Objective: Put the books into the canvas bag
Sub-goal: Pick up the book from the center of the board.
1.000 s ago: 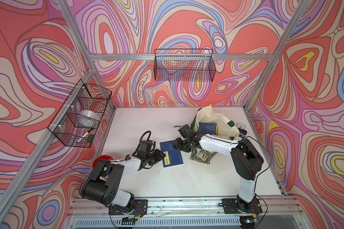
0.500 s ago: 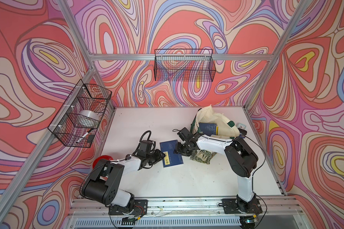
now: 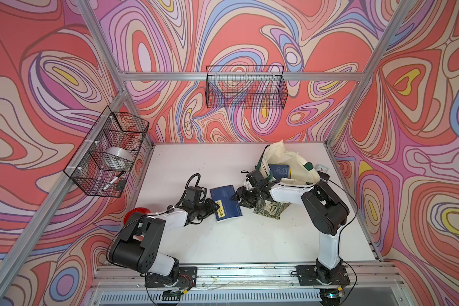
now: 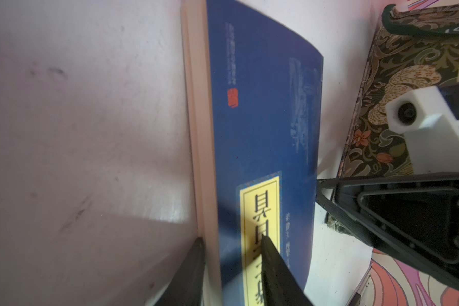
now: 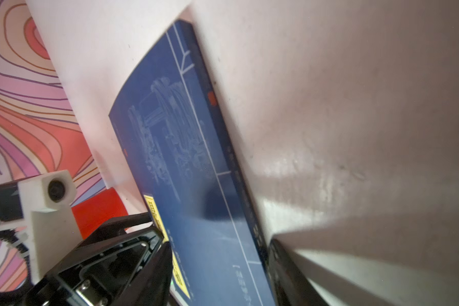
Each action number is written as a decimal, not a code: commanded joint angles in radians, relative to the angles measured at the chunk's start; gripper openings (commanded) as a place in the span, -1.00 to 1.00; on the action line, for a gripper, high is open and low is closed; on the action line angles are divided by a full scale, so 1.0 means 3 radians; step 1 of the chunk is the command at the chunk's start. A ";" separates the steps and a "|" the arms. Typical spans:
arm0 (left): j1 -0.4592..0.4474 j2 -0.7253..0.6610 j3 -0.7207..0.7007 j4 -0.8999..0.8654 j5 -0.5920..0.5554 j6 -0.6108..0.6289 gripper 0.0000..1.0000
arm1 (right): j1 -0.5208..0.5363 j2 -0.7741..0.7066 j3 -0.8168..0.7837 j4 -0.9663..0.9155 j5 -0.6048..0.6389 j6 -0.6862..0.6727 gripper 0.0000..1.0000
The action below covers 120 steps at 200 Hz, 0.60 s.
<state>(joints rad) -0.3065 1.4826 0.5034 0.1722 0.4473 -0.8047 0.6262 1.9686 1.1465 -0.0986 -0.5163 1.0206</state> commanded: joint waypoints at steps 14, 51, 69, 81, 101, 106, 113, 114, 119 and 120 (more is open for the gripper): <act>-0.0020 0.0205 -0.0154 -0.0523 -0.0019 0.0069 -0.26 | 0.0065 -0.0036 -0.0152 0.0666 -0.0526 0.0354 0.17; -0.0014 0.0187 -0.0154 -0.0529 -0.0014 0.0069 -0.25 | 0.0066 -0.0151 -0.0198 0.0728 -0.0453 0.0384 0.18; -0.0011 0.0185 -0.0142 -0.0541 -0.0015 0.0080 -0.26 | 0.0065 -0.0200 -0.0197 0.0743 -0.0460 0.0383 0.17; -0.0008 0.0187 -0.0144 -0.0542 -0.0013 0.0085 -0.26 | 0.0065 -0.0233 -0.0200 0.0738 -0.0443 0.0378 0.17; -0.0009 0.0196 -0.0149 -0.0528 -0.0003 0.0080 -0.26 | 0.0069 -0.0287 -0.0222 0.0719 -0.0412 0.0383 0.18; -0.0009 0.0197 -0.0149 -0.0522 0.0001 0.0080 -0.26 | 0.0066 -0.0302 -0.0231 0.0717 -0.0410 0.0381 0.18; -0.0008 0.0205 -0.0149 -0.0516 0.0001 0.0080 -0.26 | 0.0066 -0.0322 -0.0240 0.0713 -0.0404 0.0383 0.18; -0.0010 0.0203 -0.0149 -0.0517 0.0002 0.0080 -0.26 | 0.0068 -0.0326 -0.0241 0.0713 -0.0405 0.0383 0.18; -0.0009 0.0207 -0.0149 -0.0518 0.0002 0.0080 -0.26 | 0.0070 -0.0343 -0.0247 0.0712 -0.0398 0.0382 0.18; -0.0008 0.0210 -0.0149 -0.0515 0.0005 0.0080 -0.26 | 0.0070 -0.0346 -0.0247 0.0712 -0.0399 0.0384 0.18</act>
<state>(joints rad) -0.3000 1.4830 0.5030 0.1692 0.4534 -0.7925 0.6136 1.9263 1.0744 0.0299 -0.5392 1.1164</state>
